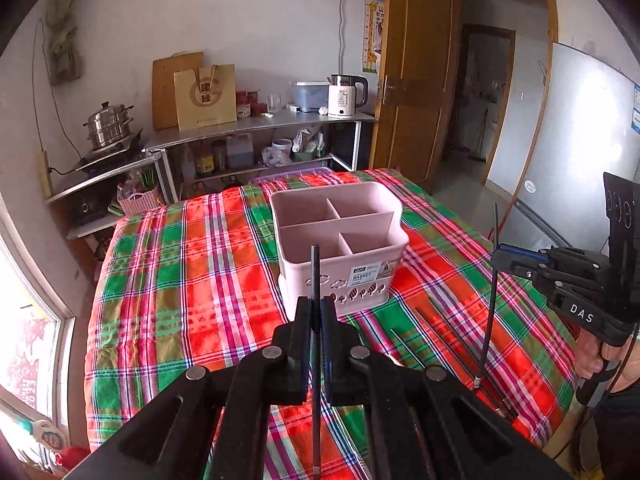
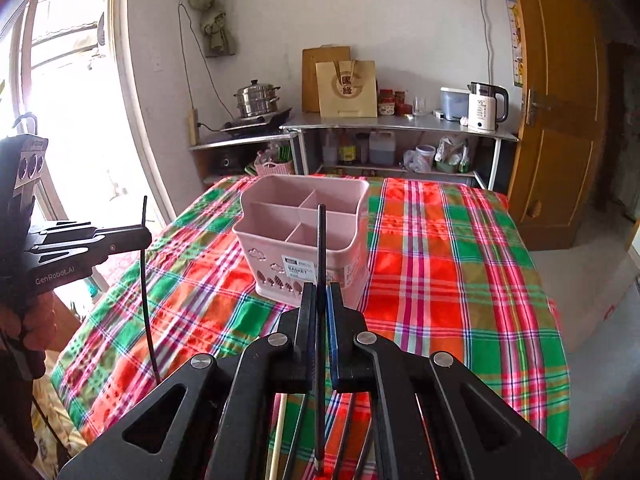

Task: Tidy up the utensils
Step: 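Lift both held black chopsticks and carry them over the pink basket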

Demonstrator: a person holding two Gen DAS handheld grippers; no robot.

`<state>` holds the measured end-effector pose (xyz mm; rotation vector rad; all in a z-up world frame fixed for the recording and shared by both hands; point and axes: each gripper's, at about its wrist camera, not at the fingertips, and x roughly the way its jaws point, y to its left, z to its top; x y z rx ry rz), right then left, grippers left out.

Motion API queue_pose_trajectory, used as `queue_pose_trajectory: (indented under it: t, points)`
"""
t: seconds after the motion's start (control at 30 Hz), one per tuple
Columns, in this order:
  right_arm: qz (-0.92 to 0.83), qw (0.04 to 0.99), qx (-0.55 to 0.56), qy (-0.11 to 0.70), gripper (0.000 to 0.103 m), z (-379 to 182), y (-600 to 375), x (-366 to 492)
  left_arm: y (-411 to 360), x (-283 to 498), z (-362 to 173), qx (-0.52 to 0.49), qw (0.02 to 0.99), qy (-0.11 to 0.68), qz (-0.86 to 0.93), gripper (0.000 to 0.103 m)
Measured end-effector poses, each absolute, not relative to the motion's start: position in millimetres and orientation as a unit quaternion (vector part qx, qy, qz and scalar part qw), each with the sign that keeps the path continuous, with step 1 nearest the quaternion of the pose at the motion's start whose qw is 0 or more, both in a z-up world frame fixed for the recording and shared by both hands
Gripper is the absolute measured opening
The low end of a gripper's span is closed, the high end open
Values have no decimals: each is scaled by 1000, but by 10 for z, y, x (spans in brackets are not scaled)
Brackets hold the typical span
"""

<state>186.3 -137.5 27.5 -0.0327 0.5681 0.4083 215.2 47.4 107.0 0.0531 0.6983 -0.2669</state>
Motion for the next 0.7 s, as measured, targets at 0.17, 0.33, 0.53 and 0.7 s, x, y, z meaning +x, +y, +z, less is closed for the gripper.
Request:
queue_pose_trajectory:
  t: [0.17, 0.33, 0.53, 0.7]
  points:
    - [203, 944, -16, 260, 5, 403, -1395, 1778, 477, 2059, 1228, 21, 936, 328, -128, 4]
    - [209, 947, -14, 245, 5, 508, -1375, 1732, 463, 2028, 1357, 16, 938, 320, -131, 4]
    - [225, 948, -11, 225, 5, 715, -1320, 1751, 460, 2119, 1599, -5, 939, 313, -142, 4]
    - [234, 952, -7, 196, 5, 969, -1232, 1830, 491, 2276, 1895, -23, 944, 296, -146, 4]
